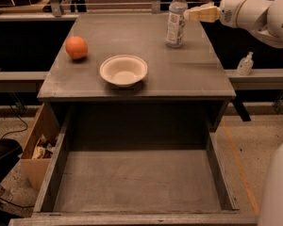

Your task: Place blue plastic bottle into top drawer

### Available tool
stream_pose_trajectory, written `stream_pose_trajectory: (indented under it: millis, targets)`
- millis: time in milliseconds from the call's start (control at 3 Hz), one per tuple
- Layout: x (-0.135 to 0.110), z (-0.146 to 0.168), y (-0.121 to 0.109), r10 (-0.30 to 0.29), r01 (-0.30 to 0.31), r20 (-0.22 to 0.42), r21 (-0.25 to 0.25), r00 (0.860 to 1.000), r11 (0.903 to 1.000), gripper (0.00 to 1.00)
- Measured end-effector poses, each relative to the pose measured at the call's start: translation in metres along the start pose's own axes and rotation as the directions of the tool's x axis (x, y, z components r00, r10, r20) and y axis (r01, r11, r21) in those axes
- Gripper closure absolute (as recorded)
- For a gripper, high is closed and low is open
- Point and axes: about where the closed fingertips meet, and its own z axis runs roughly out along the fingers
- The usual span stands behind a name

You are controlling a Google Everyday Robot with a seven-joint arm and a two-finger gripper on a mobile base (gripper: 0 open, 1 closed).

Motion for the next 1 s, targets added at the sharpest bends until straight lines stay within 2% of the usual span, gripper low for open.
stream_pose_trajectory:
  millis: [333,667,1000]
  targets:
    - [-0.002,0.023,0.004,0.016,-0.015,0.015,-0.009,1.0,0.9998,0.0]
    - [0.001,0.04,0.009,0.056,-0.055,0.032,-0.02,0.998,0.9983,0.0]
    - [0.01,0.06,0.024,0.112,-0.109,0.053,-0.068,0.992,0.9917,0.0]
